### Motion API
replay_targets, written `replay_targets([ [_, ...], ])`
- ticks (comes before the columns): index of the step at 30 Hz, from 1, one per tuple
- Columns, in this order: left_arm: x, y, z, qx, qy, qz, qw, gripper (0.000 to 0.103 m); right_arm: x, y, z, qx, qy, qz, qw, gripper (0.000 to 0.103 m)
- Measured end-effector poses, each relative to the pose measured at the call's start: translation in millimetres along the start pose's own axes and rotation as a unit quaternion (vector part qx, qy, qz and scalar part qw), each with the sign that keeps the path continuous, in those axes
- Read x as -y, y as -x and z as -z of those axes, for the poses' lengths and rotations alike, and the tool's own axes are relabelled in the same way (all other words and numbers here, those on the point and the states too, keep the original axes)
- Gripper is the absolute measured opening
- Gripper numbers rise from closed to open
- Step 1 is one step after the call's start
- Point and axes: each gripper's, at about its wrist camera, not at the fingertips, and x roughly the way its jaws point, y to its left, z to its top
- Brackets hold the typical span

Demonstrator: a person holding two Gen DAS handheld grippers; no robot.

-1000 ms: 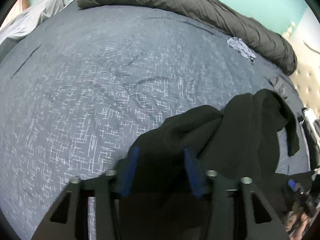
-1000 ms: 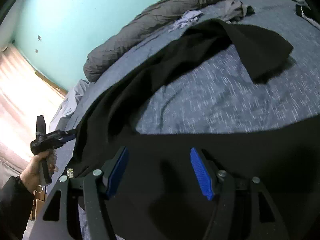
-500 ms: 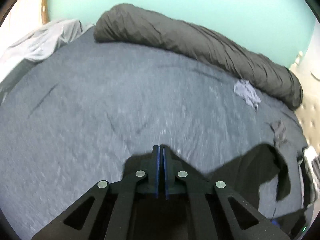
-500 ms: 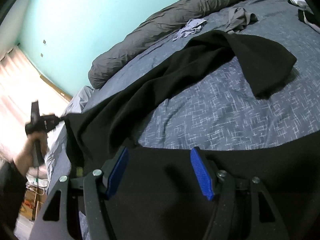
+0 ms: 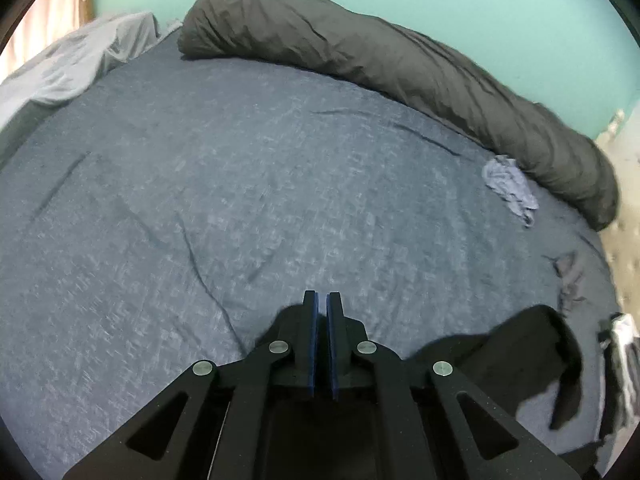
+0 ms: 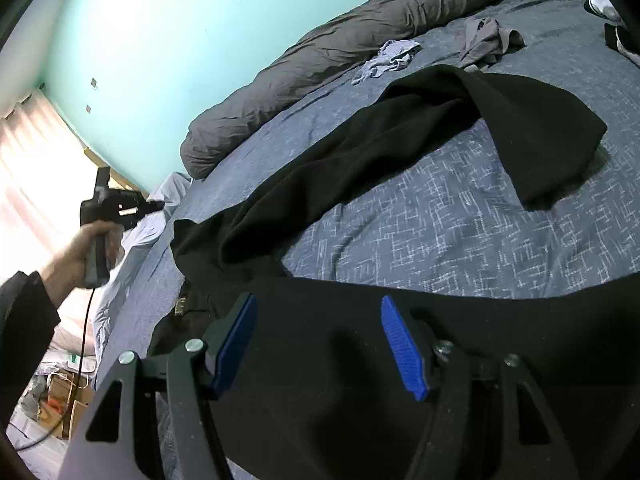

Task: Fold clothes

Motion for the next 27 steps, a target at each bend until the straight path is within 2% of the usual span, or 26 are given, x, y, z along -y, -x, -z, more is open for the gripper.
replay_targets([
  [2,-11.9,10.0,14.8,-0.005,0.0,0.003,1.0,0.013,-0.2,-0.8,-0.5,0.0,-0.001,-0.001,1.0,0.066],
  [4,-21.7,18.2,31.2,-0.015,0.001,0.007,0.9999,0.031,-1.1,-0.6,-0.9,0.001,-0.002,-0.002,1.0,0.066],
  [6,-31.0,21.7,55.6,-0.035,0.0,0.016,0.9992,0.037,-2.3,0.3,-1.0,0.002,-0.001,-0.003,1.0,0.066],
  [14,-60.7,40.0,154.8,-0.102,0.023,0.051,0.9932,0.042,-10.9,7.4,-2.6,0.019,0.006,-0.011,1.0,0.066],
  [16,-64.4,47.2,173.8,-0.116,0.029,0.066,0.9906,0.057,-11.2,8.2,-3.1,0.022,0.007,-0.012,1.0,0.066],
  [17,-66.9,51.5,185.7,-0.123,0.033,0.069,0.9895,0.058,-11.2,8.3,-3.3,0.023,0.007,-0.012,1.0,0.066],
  [23,-78.5,58.1,220.5,-0.141,0.063,0.08,0.9848,0.059,-11.7,8.7,-2.0,0.021,0.003,-0.017,1.0,0.066],
  [27,-74.4,48.3,237.1,-0.167,0.061,0.088,0.9802,0.059,-14.8,9.3,0.0,0.02,0.007,-0.019,1.0,0.066],
])
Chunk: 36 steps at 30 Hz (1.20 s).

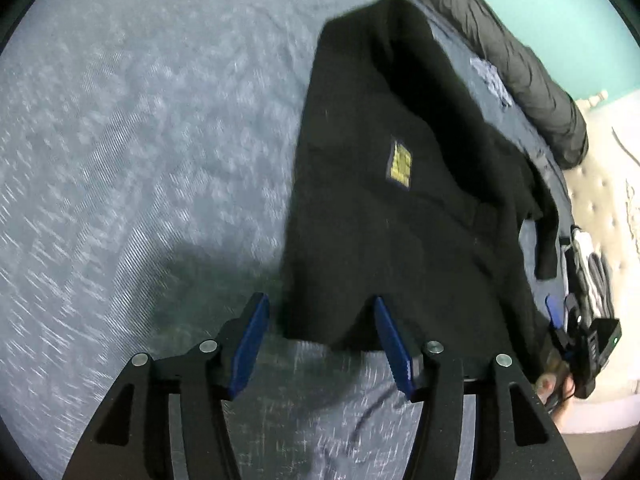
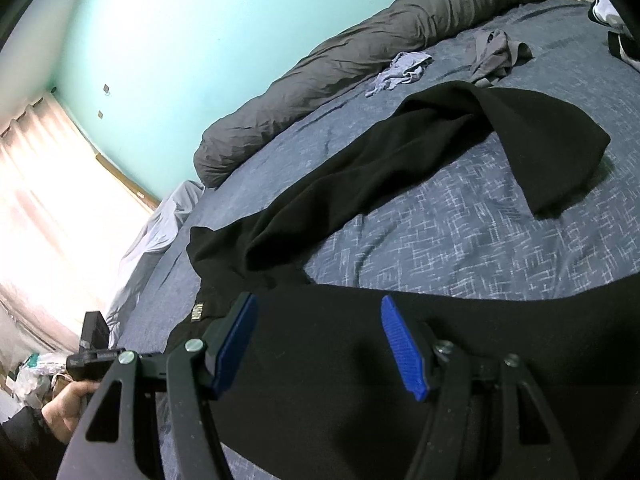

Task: Fold clothes

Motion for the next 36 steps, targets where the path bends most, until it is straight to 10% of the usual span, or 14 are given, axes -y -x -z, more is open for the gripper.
replay_targets([
  [22,0.4,-10.3,12.0,-0.037,0.075,0.041,0.9957,0.072,5.9,4.5,-4.9,0.006,-0.02,-0.003,1.0,0.066],
  [30,11.7,-16.0,2.0,0.015,0.084,0.036,0.9957,0.071,4.3,6.0,-5.9,0.008,-0.02,-0.004,1.0,0.066],
  [36,23.2,-14.9,-3.8,0.06,0.08,0.02,0.9948,0.041,4.8,6.1,-6.9,0.008,-0.022,-0.005,1.0,0.066],
])
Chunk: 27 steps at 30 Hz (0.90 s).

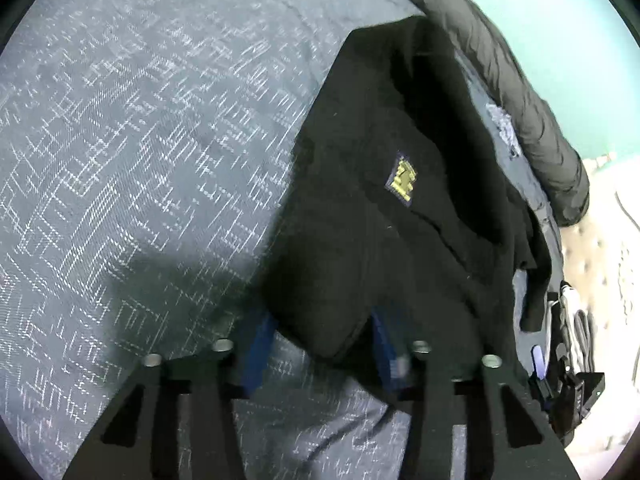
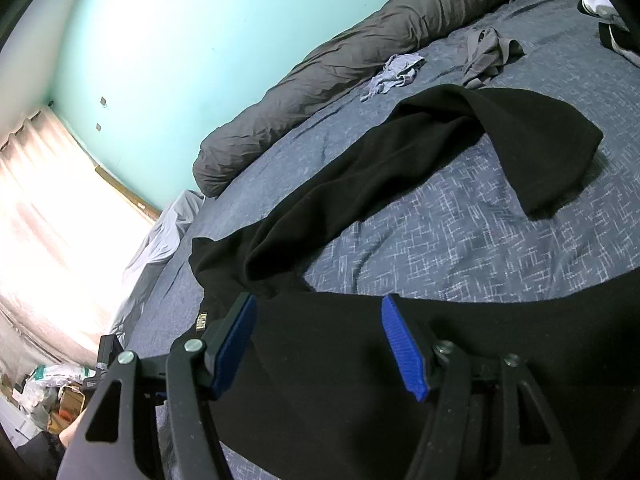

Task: Fold clothes

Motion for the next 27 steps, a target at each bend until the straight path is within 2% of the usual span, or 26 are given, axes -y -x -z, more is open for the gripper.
replay_targets([
  [1,2.5,0.8,-0.3,0.002,-0.005,-0.003,1.0,0.033,0.4,0.0,-0.3,0.0,-0.001,0.0,1.0,0.066],
  [4,13.6,13.1,-3.0,0.025,-0.025,-0.006,0.9993,0.022,0.2,0.6,-1.3,0.001,-0.001,-0.001,1.0,0.066],
  [8,29.1,35.8,-11.7,0.057,-0.041,-0.005,0.9975,0.017,-2.9,3.2,-2.5,0.004,0.005,0.0,1.0,0.066],
  [10,21.3,52.5,-16.0,0.071,-0.043,-0.005,0.9965,0.014,-5.4,5.5,-3.0,0.007,0.009,0.001,1.0,0.066],
  [12,18.9,64.3,-13.8,0.086,-0.042,-0.005,0.9954,0.013,-9.0,10.0,-3.1,0.01,0.016,0.002,1.0,0.066],
  [15,-1.3,104.7,-16.6,0.108,-0.04,-0.011,0.9933,0.011,-15.2,18.0,-3.0,0.013,0.028,0.003,1.0,0.066],
  [20,-25.2,136.6,-37.9,0.142,-0.049,-0.043,0.9877,0.009,-23.0,38.6,-1.8,0.036,0.032,0.013,0.999,0.066],
  [27,-82.2,175.5,-54.0,0.166,-0.027,-0.079,0.9826,0.009,-29.6,55.1,-1.2,0.037,0.033,0.032,0.998,0.066],
])
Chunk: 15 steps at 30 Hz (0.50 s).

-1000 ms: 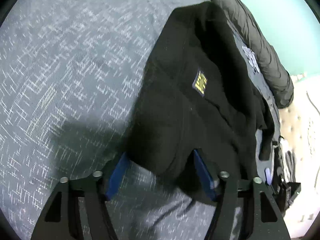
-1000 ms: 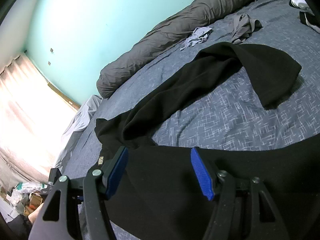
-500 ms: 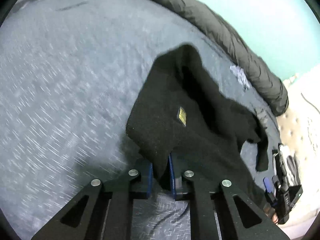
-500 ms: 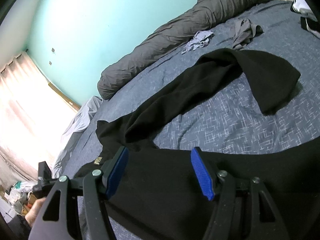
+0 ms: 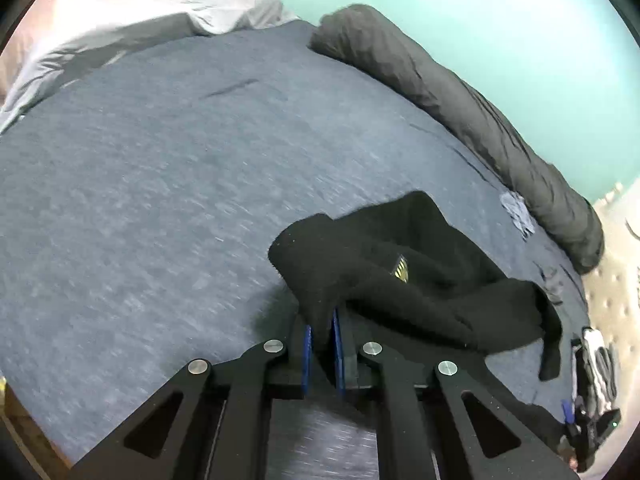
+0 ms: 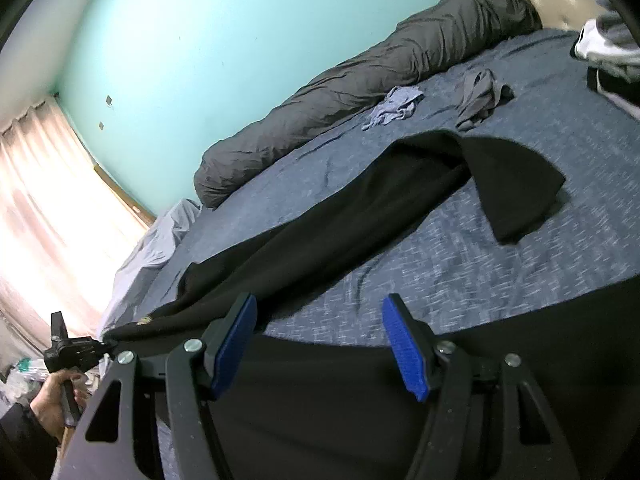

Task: Fold clothes

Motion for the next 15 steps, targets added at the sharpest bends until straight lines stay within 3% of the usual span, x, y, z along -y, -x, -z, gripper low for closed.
replay_targets([
  [2,-15.0,-2.4,-2.7,0.003,0.014,-0.006,0.9999,0.009,1.7,5.4,-2.7,-0.002,0.001,0.008,1.0,0.067],
  [6,-34.9,-29.5,7.7,-0.04,0.027,-0.015,0.9987,0.009,12.7,14.5,-9.3,-0.025,0.024,0.047,0.998,0.067],
  [8,-32.8,-39.9,16.9,-0.054,0.01,-0.02,0.9983,0.012,23.0,15.9,-16.0,-0.042,0.03,0.071,0.996,0.067],
  [12,-34.4,-41.2,29.2,-0.058,0.009,-0.02,0.9981,0.026,47.9,16.8,-37.3,-0.074,0.037,0.116,0.99,0.067],
  [15,-39.7,-20.8,29.6,-0.033,0.023,-0.026,0.9989,0.036,67.0,13.6,-54.9,-0.094,0.042,0.149,0.984,0.071],
])
